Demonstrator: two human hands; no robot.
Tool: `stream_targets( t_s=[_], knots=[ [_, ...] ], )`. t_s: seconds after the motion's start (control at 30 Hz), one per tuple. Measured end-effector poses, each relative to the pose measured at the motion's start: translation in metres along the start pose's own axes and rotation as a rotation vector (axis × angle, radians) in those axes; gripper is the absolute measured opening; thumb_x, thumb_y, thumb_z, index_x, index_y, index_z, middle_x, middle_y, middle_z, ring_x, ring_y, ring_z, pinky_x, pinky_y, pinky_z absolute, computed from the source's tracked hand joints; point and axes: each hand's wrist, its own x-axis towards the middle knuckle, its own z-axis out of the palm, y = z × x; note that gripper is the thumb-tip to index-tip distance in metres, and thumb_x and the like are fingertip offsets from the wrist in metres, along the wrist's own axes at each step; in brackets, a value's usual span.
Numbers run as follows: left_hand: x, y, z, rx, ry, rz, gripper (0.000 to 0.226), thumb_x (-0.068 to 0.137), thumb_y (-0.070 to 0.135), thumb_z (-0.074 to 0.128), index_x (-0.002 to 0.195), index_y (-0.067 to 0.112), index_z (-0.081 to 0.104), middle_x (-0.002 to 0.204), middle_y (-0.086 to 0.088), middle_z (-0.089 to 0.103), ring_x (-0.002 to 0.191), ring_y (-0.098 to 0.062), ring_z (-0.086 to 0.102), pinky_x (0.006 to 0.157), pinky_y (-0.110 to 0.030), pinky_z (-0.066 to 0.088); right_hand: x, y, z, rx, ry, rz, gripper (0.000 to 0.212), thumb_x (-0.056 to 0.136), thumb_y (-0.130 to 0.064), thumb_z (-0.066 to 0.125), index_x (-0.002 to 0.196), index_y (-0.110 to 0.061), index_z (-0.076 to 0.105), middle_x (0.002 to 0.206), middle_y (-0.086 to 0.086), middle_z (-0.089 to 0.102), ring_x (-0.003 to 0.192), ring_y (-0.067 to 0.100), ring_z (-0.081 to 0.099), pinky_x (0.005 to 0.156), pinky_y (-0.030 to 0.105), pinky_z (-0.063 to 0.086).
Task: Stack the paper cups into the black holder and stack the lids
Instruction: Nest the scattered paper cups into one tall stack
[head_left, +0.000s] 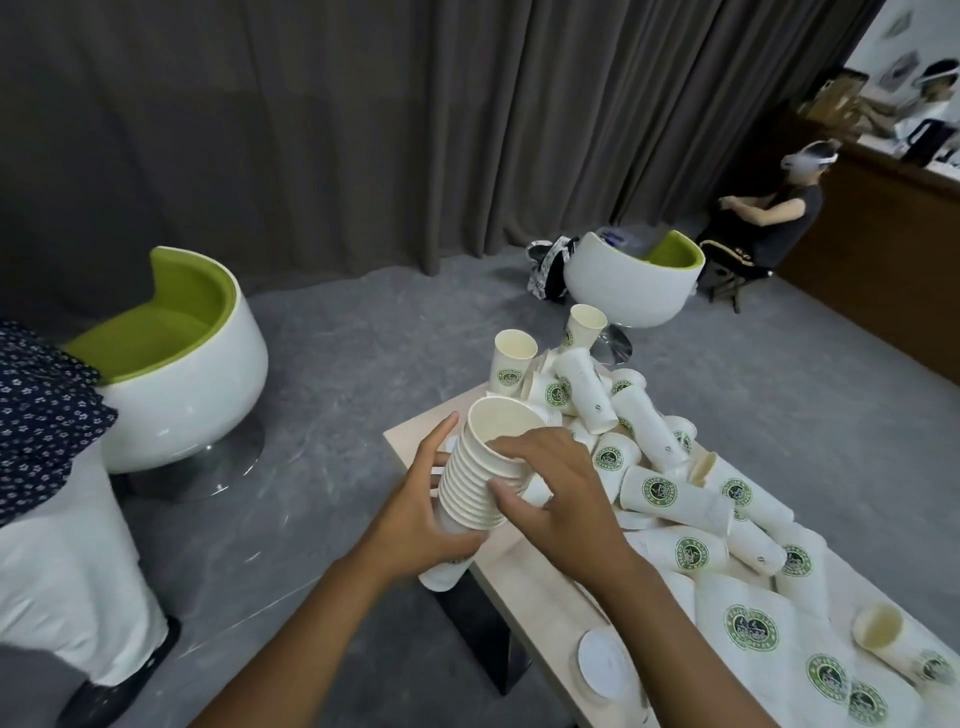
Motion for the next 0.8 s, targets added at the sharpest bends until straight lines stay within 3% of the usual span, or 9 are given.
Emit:
stream_targets(
  t_s=[0.07,0.17,0.3,0.4,0.57,0.7,0.8],
  knots=[
    [-0.002,0.005,0.002,0.005,0.003,0.0,0.126,0.067,0.016,0.097,0.156,0.056,0.018,0.131,0.031,0.055,0.125,-0.011,0.062,0.102,-0.037,0.057,-0.005,0.005,0.004,-0.007,0.025,-0.027,0.031,0.092,-0.028,0.071,0.121,-0.018,0.069,0.117,-0.005,0.064,0.114,0.02,0.057,0.095,0.047,0.046],
    [-0.006,0.01,0.006,0.005,0.019,-0.008,0.126,0.066,0.02,0.097,0.156,0.059,0.016,0.134,0.022,0.056,0.124,-0.013,0.063,0.102,-0.041,0.057,-0.008,0.008,0.001,0.004,0.079,-0.054,0.037,0.09,-0.023,0.076,0.125,-0.015,0.068,0.123,0.001,0.062,0.121,0.026,0.055,0.105,0.04,0.044],
    [-0.01,0.015,0.015,0.033,0.047,-0.002,0.126,0.069,0.015,0.096,0.156,0.057,0.016,0.132,0.028,0.058,0.125,-0.01,0.062,0.099,-0.032,0.057,-0.014,0.013,-0.012,0.037,0.16,-0.046,0.045,0.084,-0.017,0.083,0.126,-0.016,0.068,0.127,0.002,0.063,0.125,0.027,0.055,0.109,0.035,0.04],
    [-0.017,0.01,0.02,0.038,0.087,-0.034,0.127,0.068,0.015,0.095,0.157,0.056,0.014,0.132,0.031,0.055,0.127,-0.006,0.059,0.099,-0.023,0.054,-0.024,0.024,-0.028,0.14,0.191,0.063,0.042,0.087,-0.025,0.077,0.128,-0.02,0.067,0.129,-0.002,0.064,0.128,0.024,0.056,0.106,0.032,0.043],
    [-0.036,-0.013,0.021,0.05,0.22,-0.138,0.132,0.064,0.006,0.096,0.155,0.056,0.014,0.141,0.016,0.052,0.122,0.006,0.057,0.091,-0.01,0.051,-0.052,0.057,-0.045,0.243,0.128,0.27,0.047,0.083,-0.028,0.075,0.128,-0.036,0.063,0.13,-0.013,0.061,0.125,0.018,0.055,0.091,0.028,0.05],
    [-0.053,-0.025,0.02,0.092,0.274,-0.191,0.132,0.064,0.012,0.097,0.151,0.064,0.013,0.138,0.032,0.047,0.121,0.012,0.054,0.094,-0.019,0.048,-0.062,0.081,-0.039,0.251,0.029,0.279,0.057,0.083,-0.017,0.082,0.13,-0.041,0.06,0.13,-0.019,0.059,0.127,0.016,0.054,0.091,0.019,0.045],
    [-0.056,-0.031,0.02,0.112,0.306,-0.214,0.131,0.065,0.009,0.096,0.149,0.067,0.014,0.133,0.044,0.044,0.121,0.015,0.053,0.092,-0.018,0.048,-0.065,0.091,-0.024,0.271,-0.054,0.274,0.057,0.082,-0.022,0.079,0.131,-0.04,0.059,0.133,-0.022,0.057,0.125,0.012,0.053,0.087,0.01,0.042]
  ],
)
